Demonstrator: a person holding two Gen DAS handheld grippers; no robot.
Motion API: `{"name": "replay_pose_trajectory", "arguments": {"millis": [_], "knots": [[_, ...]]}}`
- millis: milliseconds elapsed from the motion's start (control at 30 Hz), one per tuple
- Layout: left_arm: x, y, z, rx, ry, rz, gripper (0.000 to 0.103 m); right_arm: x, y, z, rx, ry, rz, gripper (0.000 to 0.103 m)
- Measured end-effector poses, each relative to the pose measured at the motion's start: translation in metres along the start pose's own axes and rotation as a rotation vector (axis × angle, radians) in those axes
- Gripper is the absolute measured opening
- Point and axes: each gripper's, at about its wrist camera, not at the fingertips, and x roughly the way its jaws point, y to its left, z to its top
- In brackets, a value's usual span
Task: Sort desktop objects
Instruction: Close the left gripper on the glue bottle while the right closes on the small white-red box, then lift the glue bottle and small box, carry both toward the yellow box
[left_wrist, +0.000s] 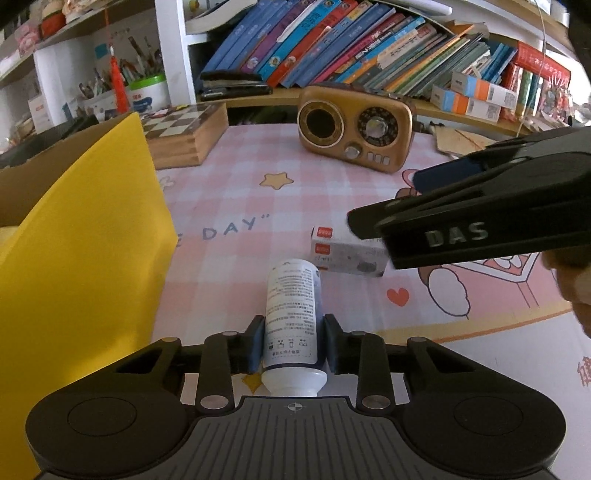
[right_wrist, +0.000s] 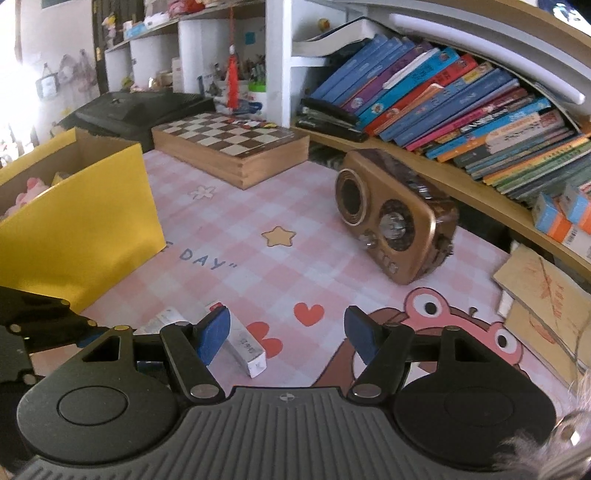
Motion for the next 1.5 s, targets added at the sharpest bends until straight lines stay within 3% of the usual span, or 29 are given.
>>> {"name": "replay_pose_trajectory", "arguments": {"millis": [167, 467, 600, 800, 1133, 1500], "knots": [[-0.018, 0.005, -0.011, -0.047, 0.014, -0.004, 0.031, 0.015, 0.009, 0.001, -0.042, 0.028, 0.039, 0.063], [-0.053, 0.01, -0.029, -0.12, 0.004, -0.021, 0.031, 0.042, 0.022, -0.002, -0.141, 0.111, 0.119, 0.033], [-0.064, 0.01, -0.03, -0.142, -0.009, -0.041, 0.031, 0.042, 0.021, -0.003, -0.139, 0.113, 0.168, 0.014], [-0.078, 0.01, -0.024, -0.144, -0.047, -0.066, 0.031, 0.031, 0.025, -0.006, -0.112, 0.097, 0.142, 0.013], [-0.108, 0.012, -0.02, -0.116, -0.117, -0.15, 0.031, -0.039, 0.02, -0.016, 0.058, 0.035, 0.082, 0.013], [-0.14, 0.026, -0.043, -0.082, -0.144, -0.261, 0.031, -0.103, 0.042, -0.047, 0.157, 0.025, -0.035, 0.013]]}}
